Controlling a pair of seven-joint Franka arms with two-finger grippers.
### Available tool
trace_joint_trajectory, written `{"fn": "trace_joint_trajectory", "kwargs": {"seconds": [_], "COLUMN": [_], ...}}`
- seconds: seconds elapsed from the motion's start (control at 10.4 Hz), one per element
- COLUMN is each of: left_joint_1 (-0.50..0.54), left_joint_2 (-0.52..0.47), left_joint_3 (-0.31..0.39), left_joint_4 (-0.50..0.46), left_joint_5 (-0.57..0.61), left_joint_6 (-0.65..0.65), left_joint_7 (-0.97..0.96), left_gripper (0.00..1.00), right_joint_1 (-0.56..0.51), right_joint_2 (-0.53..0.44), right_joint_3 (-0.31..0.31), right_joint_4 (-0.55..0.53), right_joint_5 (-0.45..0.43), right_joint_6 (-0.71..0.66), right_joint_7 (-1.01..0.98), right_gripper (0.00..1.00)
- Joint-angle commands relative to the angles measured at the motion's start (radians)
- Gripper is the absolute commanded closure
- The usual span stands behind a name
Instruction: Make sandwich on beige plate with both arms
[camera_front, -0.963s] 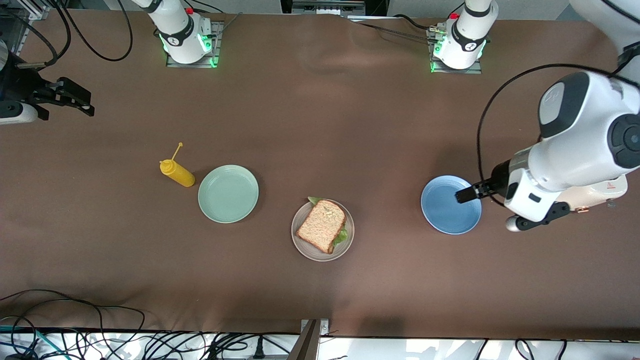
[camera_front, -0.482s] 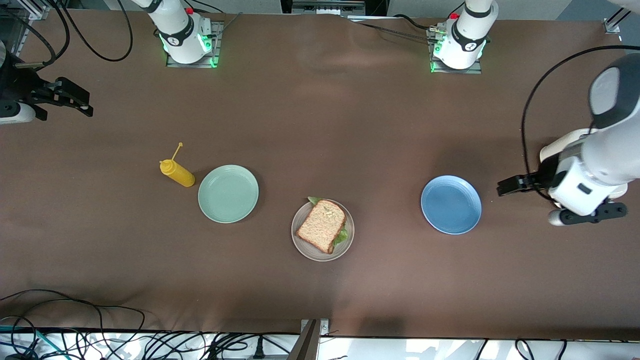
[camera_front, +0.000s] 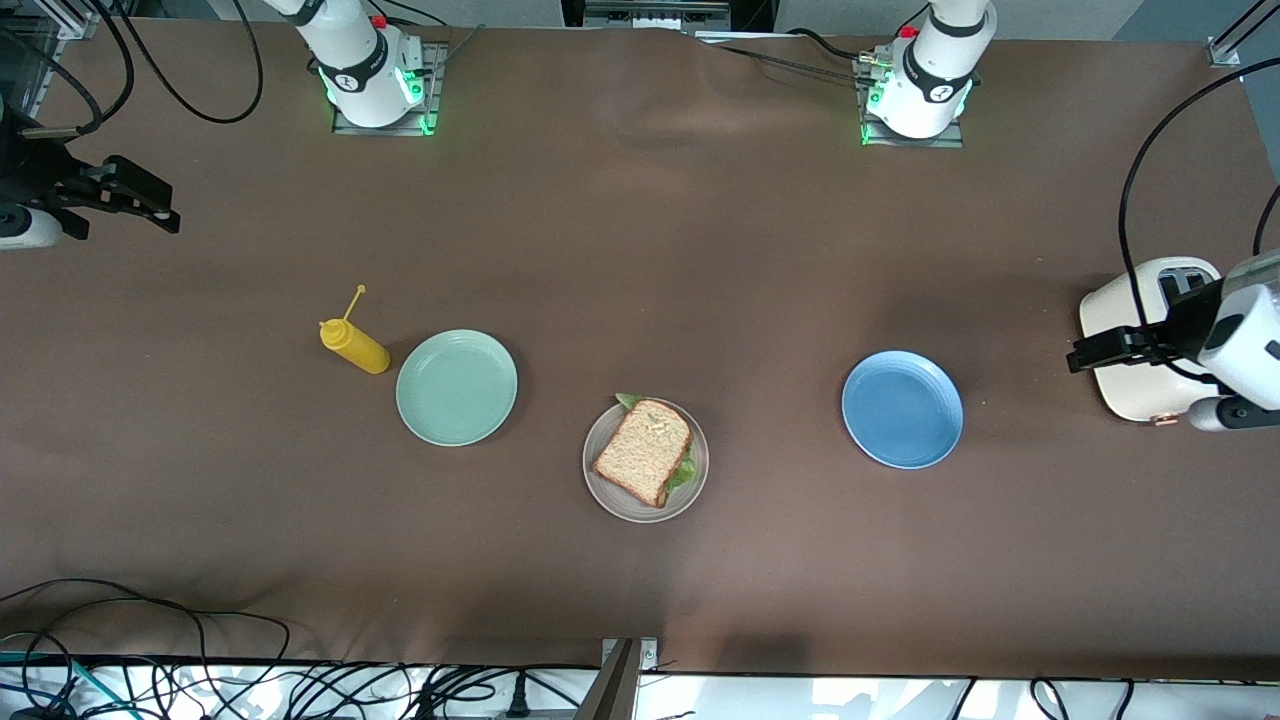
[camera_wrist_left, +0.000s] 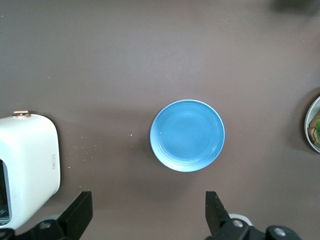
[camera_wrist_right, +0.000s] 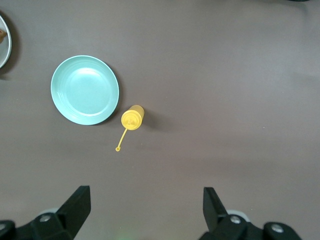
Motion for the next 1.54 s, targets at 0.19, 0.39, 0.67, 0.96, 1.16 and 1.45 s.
{"fn": "trace_joint_trajectory", "kwargs": {"seconds": [0.19, 0.39, 0.67, 0.96, 1.16, 1.45], "left_joint_1": [-0.157, -0.232, -0.266, -0.256, -0.257, -0.268], "left_joint_2": [-0.043, -0.074, -0.156, -0.155, -0.157, -0.157], "left_joint_3": [0.224, 0.336, 0.371, 0.369, 0.368, 0.359], "left_joint_4": [-0.058, -0.112, -0.289, -0.276, -0.274, -0.274], "left_joint_5": [-0.029, -0.088, -0.088, -0.086, -0.079, -0.075], "left_joint_6": [-0.003, 0.046, 0.196, 0.197, 0.195, 0.193], "left_joint_7": [0.125, 0.146, 0.146, 0.161, 0.162, 0.161], "left_gripper": [0.04, 0.04, 0.02, 0.00, 0.00, 0.00], "right_joint_1": [-0.003, -0.001, -0.003, -0.003, -0.003, -0.004], "right_joint_2": [0.021, 0.031, 0.032, 0.032, 0.032, 0.043], "right_joint_3": [0.000, 0.001, 0.001, 0.001, 0.001, 0.000], "right_joint_4": [0.032, 0.034, 0.034, 0.034, 0.034, 0.034], "right_joint_5": [0.014, 0.014, 0.014, 0.015, 0.015, 0.014], "right_joint_6": [-0.022, -0.021, -0.019, -0.014, -0.014, -0.013], "right_joint_7": [0.000, -0.005, -0.023, -0.023, -0.037, -0.059], "right_gripper": [0.00, 0.00, 0.00, 0.00, 0.00, 0.00]}}
